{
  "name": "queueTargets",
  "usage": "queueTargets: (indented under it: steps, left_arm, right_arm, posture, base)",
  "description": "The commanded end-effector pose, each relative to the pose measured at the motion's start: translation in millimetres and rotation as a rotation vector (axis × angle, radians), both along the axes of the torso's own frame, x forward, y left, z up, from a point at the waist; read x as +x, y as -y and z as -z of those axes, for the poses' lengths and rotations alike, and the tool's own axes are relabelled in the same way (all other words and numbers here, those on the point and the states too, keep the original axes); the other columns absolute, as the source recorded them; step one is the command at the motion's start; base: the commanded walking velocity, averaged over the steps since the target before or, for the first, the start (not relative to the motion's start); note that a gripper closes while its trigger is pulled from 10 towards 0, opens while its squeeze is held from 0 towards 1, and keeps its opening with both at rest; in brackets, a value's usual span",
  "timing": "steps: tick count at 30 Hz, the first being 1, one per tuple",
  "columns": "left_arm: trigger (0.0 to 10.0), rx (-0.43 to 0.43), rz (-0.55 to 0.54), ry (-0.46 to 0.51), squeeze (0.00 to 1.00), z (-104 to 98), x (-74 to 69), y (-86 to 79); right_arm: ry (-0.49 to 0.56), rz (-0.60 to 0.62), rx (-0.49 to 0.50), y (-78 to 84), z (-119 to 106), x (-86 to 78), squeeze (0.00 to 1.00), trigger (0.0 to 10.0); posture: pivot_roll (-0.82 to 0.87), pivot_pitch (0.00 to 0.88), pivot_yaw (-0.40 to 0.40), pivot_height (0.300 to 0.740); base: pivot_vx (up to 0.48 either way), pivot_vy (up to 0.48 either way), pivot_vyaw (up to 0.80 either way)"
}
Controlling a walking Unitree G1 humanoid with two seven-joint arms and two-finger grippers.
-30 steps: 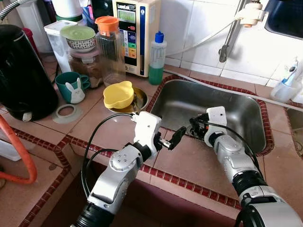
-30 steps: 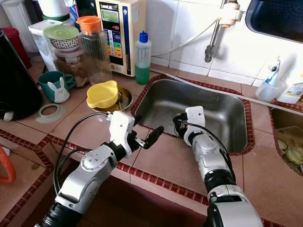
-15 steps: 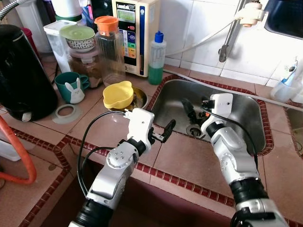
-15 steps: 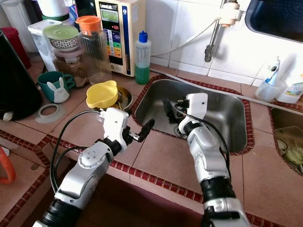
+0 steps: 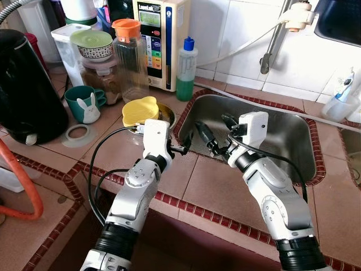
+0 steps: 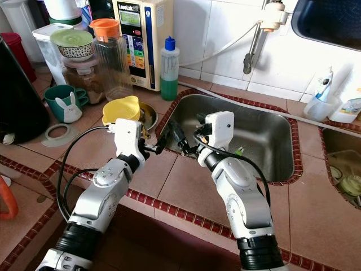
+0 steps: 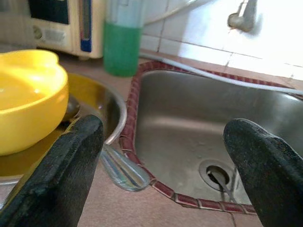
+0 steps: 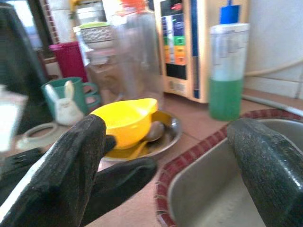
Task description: Kitchen organization
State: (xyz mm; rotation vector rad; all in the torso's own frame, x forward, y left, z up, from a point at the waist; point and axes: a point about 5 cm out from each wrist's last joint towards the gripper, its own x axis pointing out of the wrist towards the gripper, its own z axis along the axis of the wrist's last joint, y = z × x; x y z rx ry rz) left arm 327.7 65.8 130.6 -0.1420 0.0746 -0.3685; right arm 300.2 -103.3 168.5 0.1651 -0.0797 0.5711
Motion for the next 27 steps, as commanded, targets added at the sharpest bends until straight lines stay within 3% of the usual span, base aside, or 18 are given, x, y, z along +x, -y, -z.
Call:
queueTargets:
  steps: [1,10,11,12,13,15,20,22,23,27]
  left_arm:
    - [10.0,-0.012,-0.006,-0.01,0.0,-1.2,3.8,3.0]
    - [10.0,-0.001,-0.108,-0.126,0.0,4.1,20.3,7.1]
    - [10.0,-0.003,-0.103,-0.126,0.32,4.5,19.9,8.0]
    - [10.0,0.001,-0.098,-0.128,0.9,5.4,19.3,8.7]
    - [10.0,0.007,-0.089,-0.13,1.0,6.7,18.2,8.7]
    - [10.0,0.029,-0.089,-0.129,1.0,9.1,17.6,7.7]
    - [10.0,0.182,-0.103,-0.068,1.0,11.8,16.7,6.6]
    - [10.0,0.2,-0.1,-0.07,0.95,13.1,15.9,7.6]
    - [10.0,0.185,-0.09,-0.103,0.0,17.2,14.1,10.7]
    - [10.0,0.204,-0.072,-0.11,0.0,19.9,13.2,14.9]
  right_arm:
    - [0.007,-0.029,-0.011,-3.7,-2.5,-3.6,0.0,10.0]
    - [0.001,-0.064,-0.049,-12.1,-7.0,-9.1,0.0,10.0]
    - [-0.001,-0.065,-0.052,-12.3,-7.1,-9.5,0.0,10.0]
    - [-0.003,-0.065,-0.058,-12.3,-6.9,-9.9,0.0,10.0]
    - [-0.004,-0.065,-0.064,-12.3,-6.5,-10.2,0.0,10.0]
    - [-0.007,-0.065,-0.068,-12.3,-6.3,-10.6,0.0,10.0]
    - [-0.011,-0.063,-0.069,-12.3,-6.3,-10.7,0.0,10.0]
    - [-0.011,-0.063,-0.07,-12.5,-6.4,-10.5,0.0,10.0]
    - [-0.012,-0.063,-0.069,-13.1,-6.8,-10.1,0.0,10.0]
    - [-0.013,-0.061,-0.07,-13.2,-7.2,-9.9,0.0,10.0]
  posture:
    - [0.05,0.0,-0.014,0.74]
    - [0.04,0.0,-0.013,0.74]
    - [0.04,0.0,-0.013,0.74]
    - [0.04,0.0,-0.013,0.74]
    - [0.04,0.0,-0.013,0.74]
    - [0.04,0.0,-0.013,0.74]
    - [0.05,0.0,-0.013,0.74]
    - [0.05,0.0,-0.013,0.74]
    - [0.05,0.0,-0.013,0.74]
    - [0.05,0.0,-0.012,0.74]
  base:
    - [0.0,0.0,0.0]
    - [0.0,0.0,0.0]
    - [0.0,0.0,0.0]
    - [0.0,0.0,0.0]
    - [0.0,0.0,0.0]
    - [0.0,0.0,0.0]
    - [0.0,0.0,0.0]
    - [0.0,0.0,0.0]
    - [0.0,0.0,0.0]
    - [0.0,0.0,0.0]
